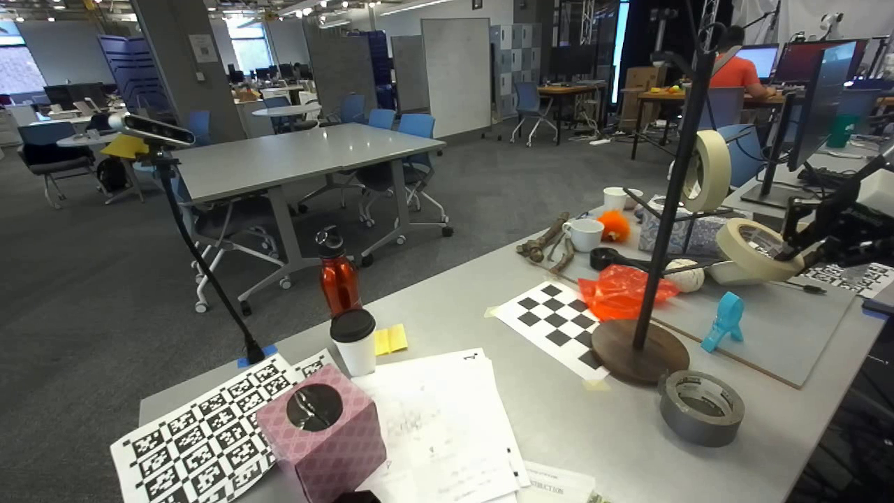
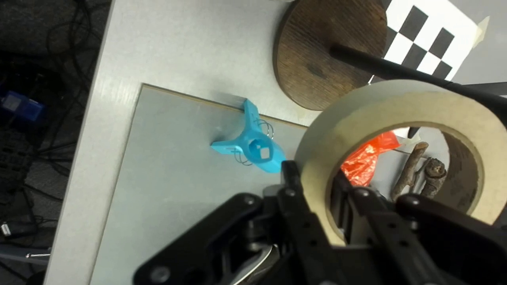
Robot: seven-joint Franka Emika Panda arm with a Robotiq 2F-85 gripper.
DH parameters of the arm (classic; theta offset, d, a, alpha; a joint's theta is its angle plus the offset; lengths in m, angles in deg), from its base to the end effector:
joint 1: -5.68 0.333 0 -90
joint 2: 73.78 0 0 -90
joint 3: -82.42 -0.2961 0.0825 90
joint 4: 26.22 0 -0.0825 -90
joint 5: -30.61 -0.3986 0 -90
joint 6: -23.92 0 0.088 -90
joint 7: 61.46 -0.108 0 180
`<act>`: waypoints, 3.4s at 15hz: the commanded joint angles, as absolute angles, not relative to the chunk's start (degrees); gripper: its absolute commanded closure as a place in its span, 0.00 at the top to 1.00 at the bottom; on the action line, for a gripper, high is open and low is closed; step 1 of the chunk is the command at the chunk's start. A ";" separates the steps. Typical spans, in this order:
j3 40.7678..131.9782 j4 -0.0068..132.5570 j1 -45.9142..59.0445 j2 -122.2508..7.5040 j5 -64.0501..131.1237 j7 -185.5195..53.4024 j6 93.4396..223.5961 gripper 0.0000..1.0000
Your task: Pick up the grey tape from the holder and put it on the table. Pick up the two tapes from the table and put them on the holder.
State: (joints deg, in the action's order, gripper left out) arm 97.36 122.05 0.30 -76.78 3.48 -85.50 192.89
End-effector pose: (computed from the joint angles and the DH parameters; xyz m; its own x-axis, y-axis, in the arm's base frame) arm 0.4398 -0.1939 0.2835 0.2969 -0.9351 0.1936 -0.8545 -0.3506 -0.3832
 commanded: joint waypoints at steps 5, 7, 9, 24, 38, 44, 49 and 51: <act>97.29 121.75 2.72 -76.58 -7.31 -77.38 192.90 0.21; 97.29 121.69 2.94 -76.51 -8.04 -76.88 192.90 0.21; 97.29 121.66 2.94 -76.50 -8.06 -76.85 192.90 0.05; 96.28 116.76 3.23 -70.71 -12.05 -75.50 191.56 0.05; 94.51 112.81 2.34 -64.60 -13.11 -75.85 191.28 0.05; 94.51 111.62 2.40 -63.16 -12.63 -76.36 190.91 0.47; 94.55 110.93 2.39 -62.46 -12.40 -76.51 190.65 0.73; 94.61 110.89 2.37 -62.50 -12.31 -76.54 190.58 0.89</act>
